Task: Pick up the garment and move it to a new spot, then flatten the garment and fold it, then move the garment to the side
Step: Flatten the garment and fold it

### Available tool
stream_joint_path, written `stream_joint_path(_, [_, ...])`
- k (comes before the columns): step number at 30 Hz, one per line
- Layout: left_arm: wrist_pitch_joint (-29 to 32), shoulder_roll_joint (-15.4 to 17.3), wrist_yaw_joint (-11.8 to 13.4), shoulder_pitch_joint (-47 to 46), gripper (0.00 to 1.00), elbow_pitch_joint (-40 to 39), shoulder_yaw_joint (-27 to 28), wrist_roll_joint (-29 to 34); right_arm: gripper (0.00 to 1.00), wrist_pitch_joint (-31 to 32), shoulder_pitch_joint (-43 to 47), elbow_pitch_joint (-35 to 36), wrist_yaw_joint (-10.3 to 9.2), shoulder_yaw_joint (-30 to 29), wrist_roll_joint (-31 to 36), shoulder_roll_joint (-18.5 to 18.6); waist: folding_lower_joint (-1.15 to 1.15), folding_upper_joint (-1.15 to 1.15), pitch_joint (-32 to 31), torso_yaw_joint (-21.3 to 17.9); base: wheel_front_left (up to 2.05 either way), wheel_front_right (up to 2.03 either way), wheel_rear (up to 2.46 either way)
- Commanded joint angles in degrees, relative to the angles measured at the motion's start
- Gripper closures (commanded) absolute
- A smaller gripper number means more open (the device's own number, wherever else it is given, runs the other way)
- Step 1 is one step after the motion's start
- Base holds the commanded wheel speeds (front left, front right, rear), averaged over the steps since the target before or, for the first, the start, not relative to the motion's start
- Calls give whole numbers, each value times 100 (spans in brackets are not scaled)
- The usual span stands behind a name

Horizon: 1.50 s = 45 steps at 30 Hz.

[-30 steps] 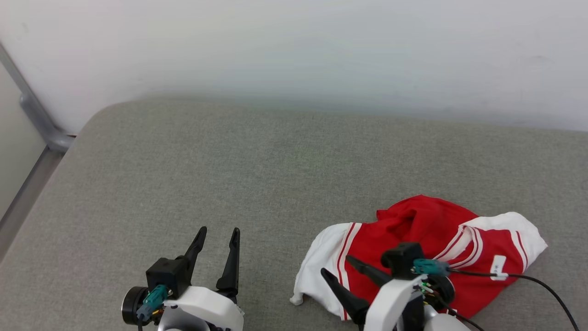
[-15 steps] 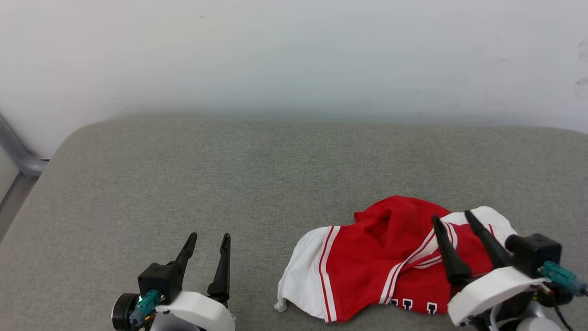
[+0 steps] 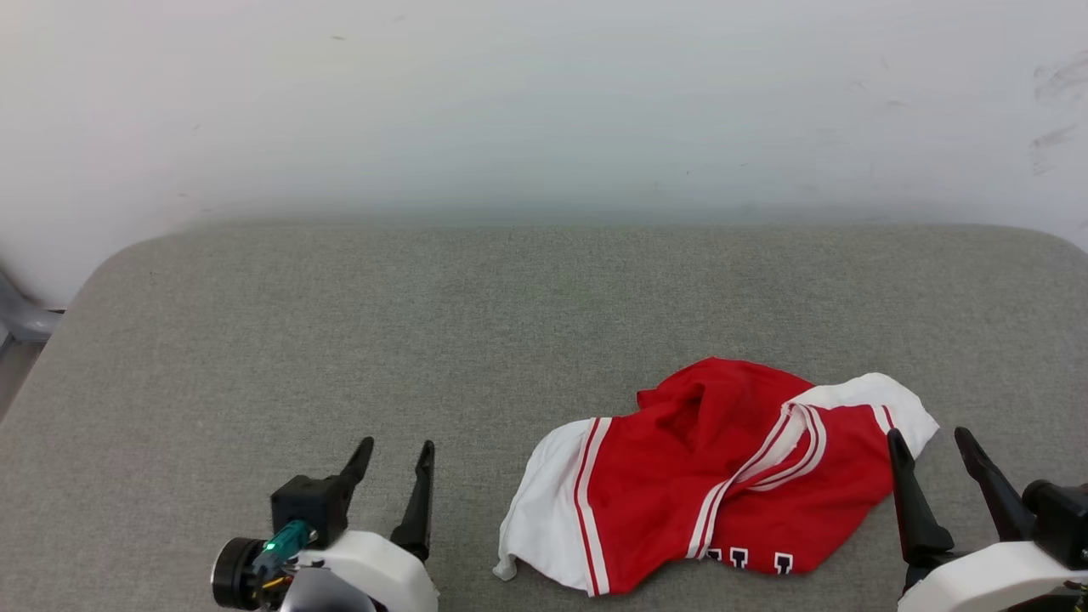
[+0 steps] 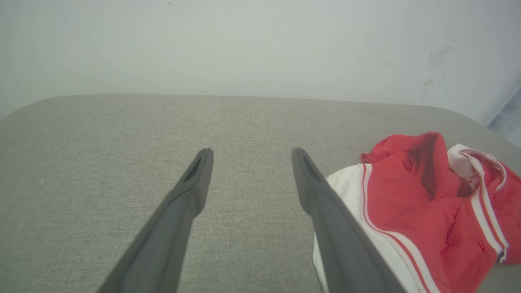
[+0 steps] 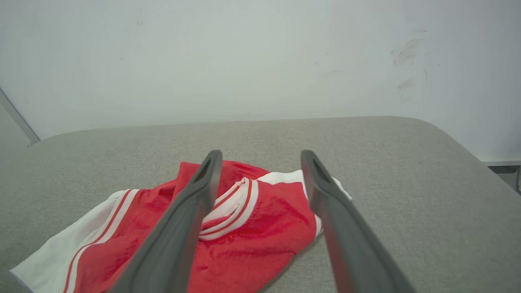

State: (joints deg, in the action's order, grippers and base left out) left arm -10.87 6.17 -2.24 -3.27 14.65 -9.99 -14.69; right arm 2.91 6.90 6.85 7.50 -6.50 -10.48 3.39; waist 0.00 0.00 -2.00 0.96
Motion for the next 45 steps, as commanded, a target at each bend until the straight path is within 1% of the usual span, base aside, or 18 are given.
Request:
stream_joint_path(1, [156,12,-34,-95,0,8,-60,10,0,28,71,60,-2,6,47,-27,0,0,14,-2,0,0,0])
stream_joint_path(6, [1466,-2,-316,-449,0,71,-473,-250,0,195,178,201,-2,22,54,-49,0,0,78,-4,0,0,0])
stream_joint_path(9, [2270,35,-422,-712,0,42,-746,-443,0,273,153,262,-2,49,65,-52,0,0,147,-40,0,0,0])
stream_joint_path(12, [3018,130,-474,-914,0,126,-1005,-567,0,329,103,314,-2,52,43,-51,0,0,256,-97,0,0,0])
stream_joint_path(16, [3861,333,-507,-1153,0,349,-1351,-604,0,324,-10,332,-2,91,-23,-54,0,0,445,-176,0,0,0])
stream_joint_path(18, [4145,413,-517,-1274,0,470,-1524,-598,0,319,-59,303,-2,110,-76,-53,0,0,529,-211,0,0,0])
stream_joint_path(22, [4502,562,-520,-1441,0,724,-1902,-612,0,301,-131,252,-2,132,-147,-54,0,0,660,-275,0,0,0])
stream_joint_path(24, [4720,635,-525,-1528,0,855,-2195,-632,0,291,-164,221,-2,141,-175,-55,0,0,715,-286,0,0,0])
stream_joint_path(28, [5164,769,-530,-1586,0,1150,-2804,-880,0,263,-201,177,-2,146,-174,-54,0,0,757,-296,0,0,0])
stream_joint_path(29, [5247,795,-535,-1578,28,1203,-2950,-1004,0,261,-202,166,-2,152,-172,-54,0,0,752,-298,0,0,0])
stream_joint_path(31, [5330,848,-537,-1610,98,1283,-3162,-1207,0,278,-204,143,-2,162,-194,-54,0,0,719,-295,0,0,0])
stream_joint_path(32, [5326,878,-537,-1626,100,1325,-3227,-1330,0,292,-211,135,-2,165,-212,-54,0,0,702,-294,0,0,0])
stream_joint_path(34, [5149,936,-535,-1710,100,1357,-3273,-1437,0,310,-199,119,-2,160,-229,-54,0,0,643,-275,0,0,0])
stream_joint_path(38, [4599,1093,-480,-1819,100,1379,-3006,-1494,0,339,-107,107,-2,94,-250,-54,0,0,516,-207,0,0,0])
stream_joint_path(42, [4098,1283,-284,-1785,100,1267,-2721,-1498,0,372,-28,75,-2,79,-287,-53,0,0,345,-107,0,0,0])
stream_joint_path(45, [3873,1503,-46,-1698,100,1145,-2491,-1515,0,396,47,41,-2,77,-311,-53,0,0,221,-18,0,0,0])
